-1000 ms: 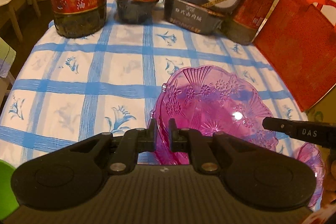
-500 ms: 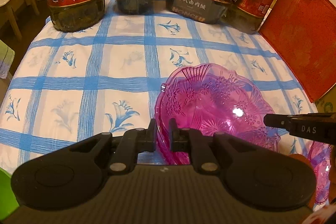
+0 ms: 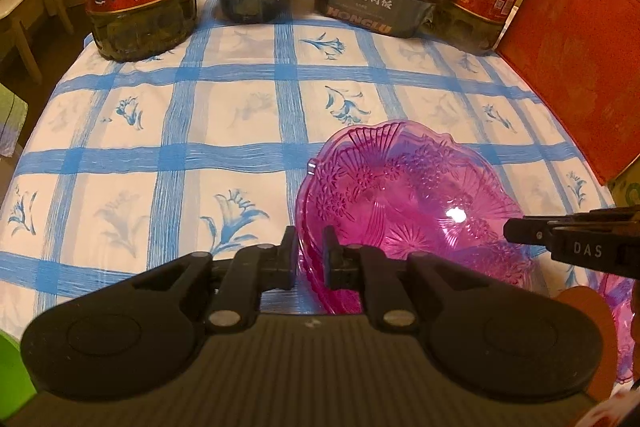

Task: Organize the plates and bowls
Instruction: 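Lower the plate onto the pink plate by the bottles and open both tools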

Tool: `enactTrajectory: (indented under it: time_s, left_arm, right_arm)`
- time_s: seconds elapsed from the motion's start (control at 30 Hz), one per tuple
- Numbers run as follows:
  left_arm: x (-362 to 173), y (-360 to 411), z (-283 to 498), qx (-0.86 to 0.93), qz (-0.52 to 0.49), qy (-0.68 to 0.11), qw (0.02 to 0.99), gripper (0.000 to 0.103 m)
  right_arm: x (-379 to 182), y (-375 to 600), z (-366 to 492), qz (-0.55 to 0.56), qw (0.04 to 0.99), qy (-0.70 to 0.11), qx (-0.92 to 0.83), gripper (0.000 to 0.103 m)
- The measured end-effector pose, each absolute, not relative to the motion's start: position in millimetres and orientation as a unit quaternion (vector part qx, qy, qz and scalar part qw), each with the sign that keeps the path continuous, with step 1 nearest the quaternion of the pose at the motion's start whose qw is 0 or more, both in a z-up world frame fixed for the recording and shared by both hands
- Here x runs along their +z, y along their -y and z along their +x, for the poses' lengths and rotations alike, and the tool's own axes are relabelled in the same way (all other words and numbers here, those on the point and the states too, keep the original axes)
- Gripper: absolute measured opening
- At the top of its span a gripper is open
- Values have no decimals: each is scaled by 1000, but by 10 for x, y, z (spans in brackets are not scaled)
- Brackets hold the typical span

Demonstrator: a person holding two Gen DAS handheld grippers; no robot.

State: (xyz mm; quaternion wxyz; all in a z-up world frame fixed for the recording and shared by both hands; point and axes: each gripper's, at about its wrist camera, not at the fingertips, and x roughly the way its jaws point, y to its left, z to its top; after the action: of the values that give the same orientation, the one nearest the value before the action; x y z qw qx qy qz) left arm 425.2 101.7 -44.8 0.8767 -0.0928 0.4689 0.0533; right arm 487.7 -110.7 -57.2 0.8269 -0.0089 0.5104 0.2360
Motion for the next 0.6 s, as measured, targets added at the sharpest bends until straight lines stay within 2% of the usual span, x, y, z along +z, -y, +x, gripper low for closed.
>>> enactTrajectory:
  time_s: [0.07,0.1,0.2,0.23,0.5,0.6]
  left_arm:
    - [-450,-1031,4249,58,-94,-467,877,21]
    - [-445,-1039,4242,58,-96,-466,878,22]
    - [-416,-1047,4209,58,-98,-463,879,22]
    - [-401,-1049,4197,59,-98,-462,879,22]
    - [-106,-969,3976,58,-103,-435,893,23]
    - [36,-873,3840,55,-93,-423,900,27]
  right_arm:
    - [-573,1126,4888,-1,827,-508,239,12]
    - [-565,1138,4887,4,828,-507,240,16]
    - [-509,1169,4871,10,833,-498,241,36]
    - [-487,1182,4867,14,834,-496,242,39]
    - [-139,1296,4635,32,846,-471,249,41]
    - [59,1377,4460,31,854,-456,248,48]
